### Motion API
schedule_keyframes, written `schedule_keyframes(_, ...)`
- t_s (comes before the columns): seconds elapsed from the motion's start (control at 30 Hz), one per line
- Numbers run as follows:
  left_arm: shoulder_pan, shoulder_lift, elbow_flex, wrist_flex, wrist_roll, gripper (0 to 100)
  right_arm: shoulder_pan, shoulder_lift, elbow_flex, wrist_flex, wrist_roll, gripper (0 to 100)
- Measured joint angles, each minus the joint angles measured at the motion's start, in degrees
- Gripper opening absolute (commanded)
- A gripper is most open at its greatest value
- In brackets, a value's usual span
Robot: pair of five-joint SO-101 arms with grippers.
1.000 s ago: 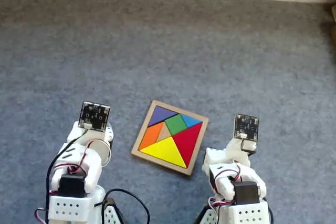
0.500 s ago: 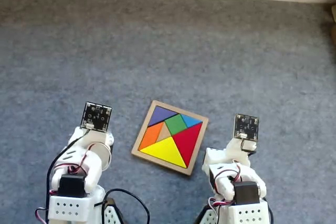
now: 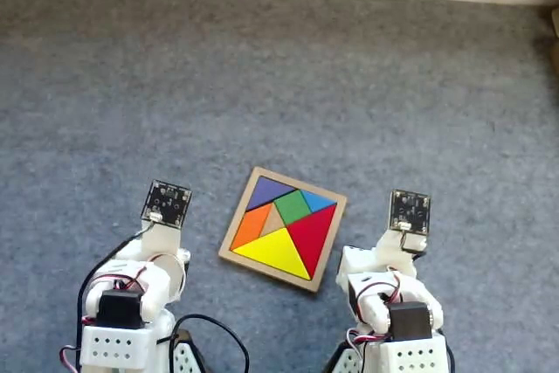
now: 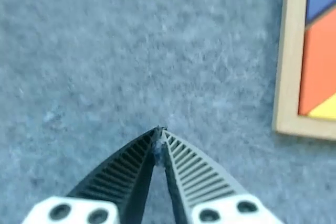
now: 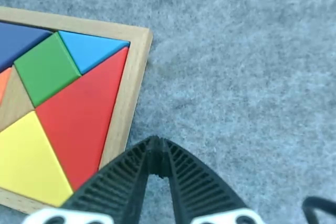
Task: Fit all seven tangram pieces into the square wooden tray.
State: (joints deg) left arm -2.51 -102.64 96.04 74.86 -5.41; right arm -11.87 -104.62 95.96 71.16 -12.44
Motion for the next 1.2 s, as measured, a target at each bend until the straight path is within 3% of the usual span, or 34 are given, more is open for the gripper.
schedule_keyframes(1.2, 0.0, 0.0, 0.0, 1.93, 0.09, 0, 0.0, 0.0, 0.0, 0.0, 0.0, 0.6)
